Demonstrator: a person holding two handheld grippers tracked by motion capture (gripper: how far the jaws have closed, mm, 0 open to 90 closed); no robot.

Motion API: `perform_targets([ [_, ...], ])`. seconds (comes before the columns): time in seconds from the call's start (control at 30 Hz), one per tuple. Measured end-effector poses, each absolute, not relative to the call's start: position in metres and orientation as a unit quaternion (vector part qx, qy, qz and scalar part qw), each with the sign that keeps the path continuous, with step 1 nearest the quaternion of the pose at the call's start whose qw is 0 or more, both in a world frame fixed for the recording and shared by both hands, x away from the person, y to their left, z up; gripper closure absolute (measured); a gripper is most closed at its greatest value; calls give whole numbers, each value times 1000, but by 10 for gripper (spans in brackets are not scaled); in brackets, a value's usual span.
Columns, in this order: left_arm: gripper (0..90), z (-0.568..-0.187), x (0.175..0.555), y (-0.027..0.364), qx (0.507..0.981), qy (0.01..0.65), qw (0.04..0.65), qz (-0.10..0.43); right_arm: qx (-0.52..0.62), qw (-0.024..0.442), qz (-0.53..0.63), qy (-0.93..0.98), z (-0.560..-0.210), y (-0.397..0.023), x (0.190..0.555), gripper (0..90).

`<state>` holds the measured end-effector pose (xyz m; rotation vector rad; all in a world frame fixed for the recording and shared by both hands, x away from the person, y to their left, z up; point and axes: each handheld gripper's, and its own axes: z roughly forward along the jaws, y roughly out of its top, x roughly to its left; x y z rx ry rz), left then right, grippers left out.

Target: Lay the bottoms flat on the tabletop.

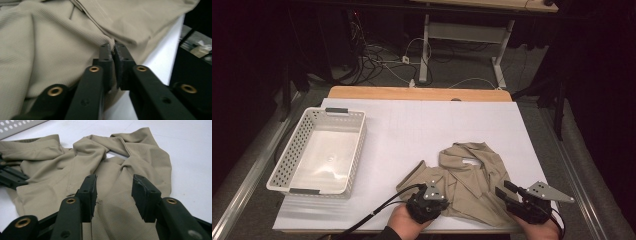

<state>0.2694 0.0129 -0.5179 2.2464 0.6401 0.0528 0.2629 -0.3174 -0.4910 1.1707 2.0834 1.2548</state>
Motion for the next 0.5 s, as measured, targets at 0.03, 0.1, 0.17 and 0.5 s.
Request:
perform_targets([
  [0.03, 831, -518, 263, 19, 884, 250, 393, 23, 422, 220, 455, 753, -491, -317, 263, 563],
  [0.1, 832, -519, 251, 36, 883, 250, 396, 25, 419, 220, 457, 753, -490, -316, 261, 561],
  [0.17, 833, -519, 240, 56, 885, 250, 391, 37, 417, 219, 458, 754, -489, -314, 260, 561],
  [0.5, 863, -521, 233, 131, 849, 333, 405, 69, 380, 199, 455, 781, -490, -281, 267, 558],
])
